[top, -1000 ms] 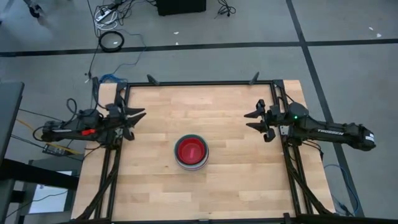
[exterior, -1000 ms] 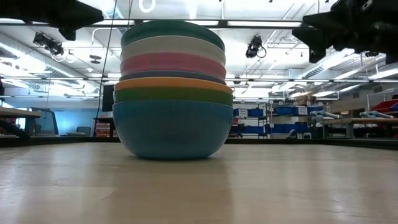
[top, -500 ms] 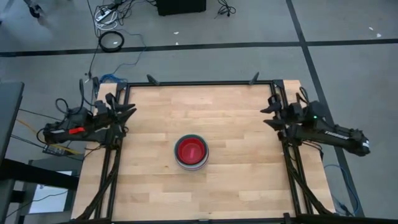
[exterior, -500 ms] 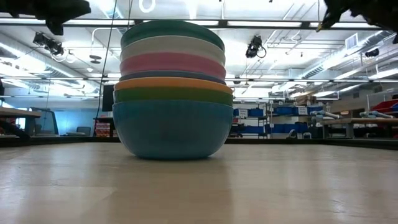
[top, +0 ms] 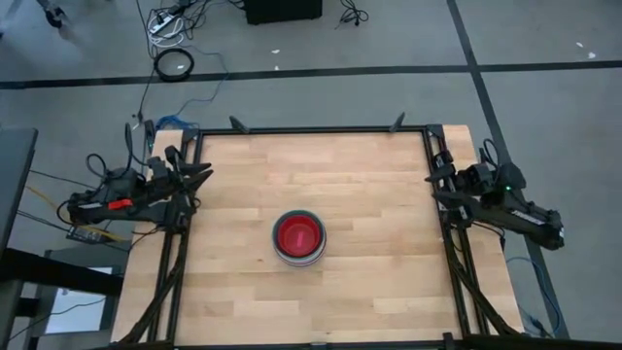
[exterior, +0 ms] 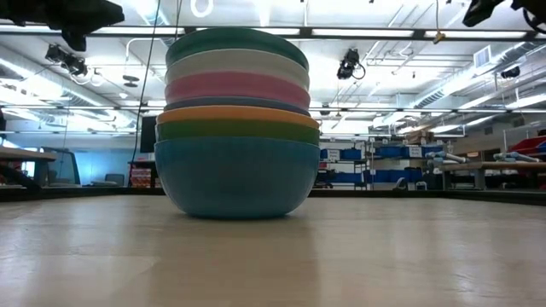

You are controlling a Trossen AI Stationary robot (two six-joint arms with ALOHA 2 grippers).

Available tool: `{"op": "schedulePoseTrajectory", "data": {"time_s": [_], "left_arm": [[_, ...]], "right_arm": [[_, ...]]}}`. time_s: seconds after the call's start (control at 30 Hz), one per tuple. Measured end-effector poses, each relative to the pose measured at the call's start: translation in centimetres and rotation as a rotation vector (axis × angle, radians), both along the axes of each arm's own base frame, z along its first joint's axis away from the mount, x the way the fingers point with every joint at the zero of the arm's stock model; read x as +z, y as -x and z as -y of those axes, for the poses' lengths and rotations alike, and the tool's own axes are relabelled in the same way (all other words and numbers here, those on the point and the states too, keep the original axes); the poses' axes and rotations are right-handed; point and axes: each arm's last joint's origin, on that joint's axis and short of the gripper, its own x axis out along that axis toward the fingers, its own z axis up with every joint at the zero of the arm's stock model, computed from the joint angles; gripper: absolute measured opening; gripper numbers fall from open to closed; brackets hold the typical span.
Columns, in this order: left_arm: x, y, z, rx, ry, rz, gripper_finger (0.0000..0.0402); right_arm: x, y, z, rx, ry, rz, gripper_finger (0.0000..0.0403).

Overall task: Nest bowls inside each other
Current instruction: Return to Home Position

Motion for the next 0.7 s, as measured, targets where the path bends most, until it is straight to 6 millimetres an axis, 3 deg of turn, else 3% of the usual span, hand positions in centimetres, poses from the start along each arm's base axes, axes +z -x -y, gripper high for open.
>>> {"op": "schedulePoseTrajectory", "data": {"time_s": [0.27,0.53,0.7], "left_arm": [[0.1,0.0,0.0,-0.007,-0.002,0.009,0.0095],[0.1,0.0,0.0,-0.005,-0.015,0.002,0.0095],[0.1,0.0,0.0,-0.005,-0.018,0.0,0.0095]], "right_arm": [[-0.2,-0.3,0.3,-0.028,-0.003,-0.014,0.0177],[-2.5,-3.1,1.5,-0.027,-0.091,-0.086,0.0177],[-2.2,-4.2,1.7,0.047,-0.114,-0.068,0.0178]]}}
